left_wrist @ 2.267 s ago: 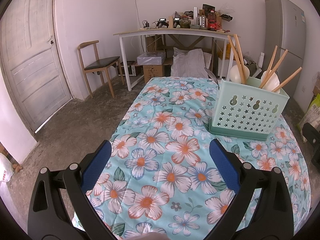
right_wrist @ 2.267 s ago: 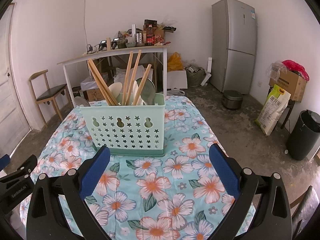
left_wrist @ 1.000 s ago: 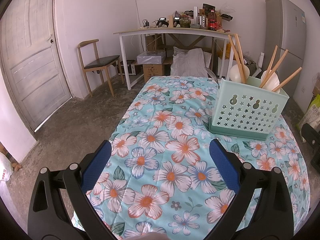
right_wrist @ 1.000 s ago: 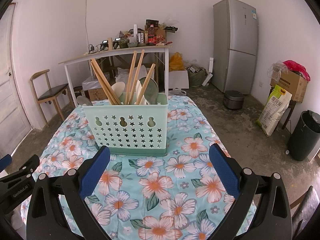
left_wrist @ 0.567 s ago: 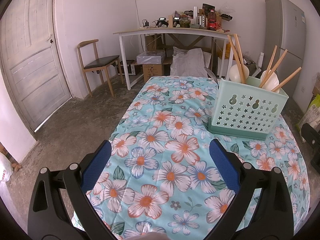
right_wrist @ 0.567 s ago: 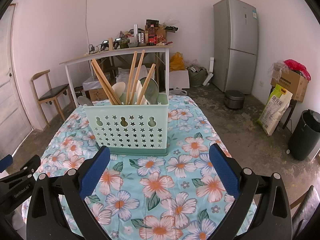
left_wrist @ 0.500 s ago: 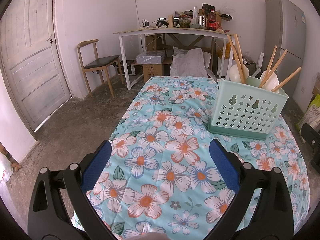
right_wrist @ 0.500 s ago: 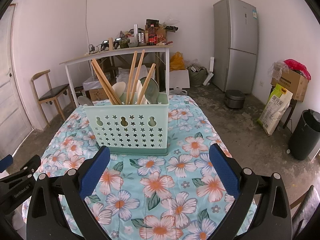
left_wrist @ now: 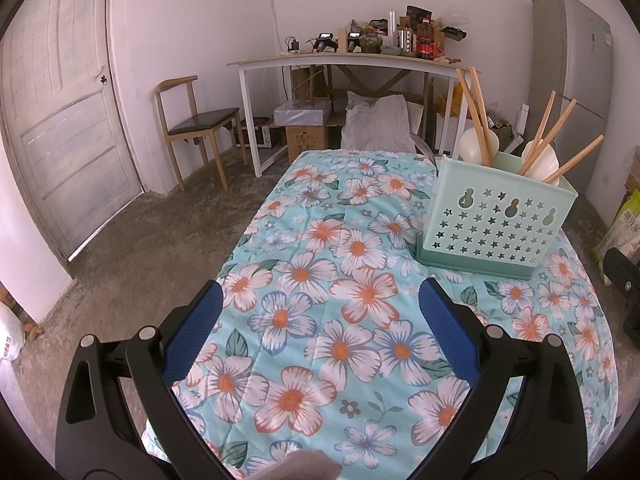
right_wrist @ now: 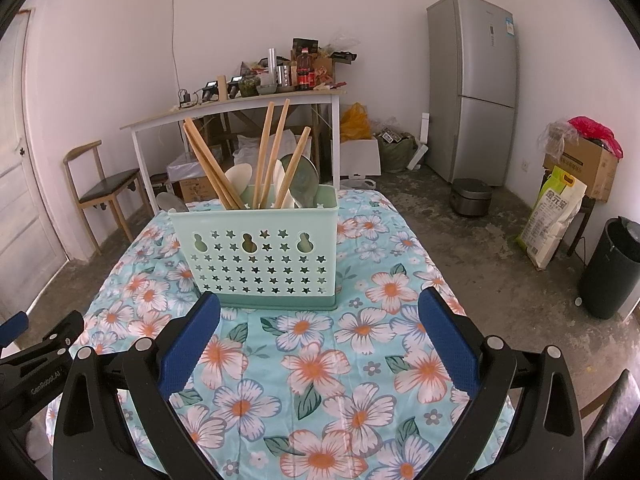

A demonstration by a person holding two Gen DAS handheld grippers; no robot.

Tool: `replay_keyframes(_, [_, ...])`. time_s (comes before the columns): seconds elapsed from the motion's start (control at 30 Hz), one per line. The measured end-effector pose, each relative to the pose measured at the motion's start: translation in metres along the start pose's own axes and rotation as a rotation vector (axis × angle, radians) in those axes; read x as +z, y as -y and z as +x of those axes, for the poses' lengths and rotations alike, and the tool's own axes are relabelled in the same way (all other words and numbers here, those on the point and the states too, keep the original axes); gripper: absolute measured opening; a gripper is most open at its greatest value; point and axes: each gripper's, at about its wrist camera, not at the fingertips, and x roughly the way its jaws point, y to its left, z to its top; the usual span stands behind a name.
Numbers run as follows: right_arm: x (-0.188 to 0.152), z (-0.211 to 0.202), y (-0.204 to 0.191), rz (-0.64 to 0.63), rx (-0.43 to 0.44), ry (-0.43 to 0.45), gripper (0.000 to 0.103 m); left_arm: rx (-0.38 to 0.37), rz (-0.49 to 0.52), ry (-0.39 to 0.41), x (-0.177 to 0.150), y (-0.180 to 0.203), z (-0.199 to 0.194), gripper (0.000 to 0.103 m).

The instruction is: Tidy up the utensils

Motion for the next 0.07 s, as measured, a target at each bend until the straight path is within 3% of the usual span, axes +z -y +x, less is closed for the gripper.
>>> replay_keyframes(0.07, [0.0, -0.0001, -0.0005, 0.0, 0.0, 0.0, 0.096, 0.001, 0.0, 0.0, 0.0, 0.0, -0.0001, 0.095])
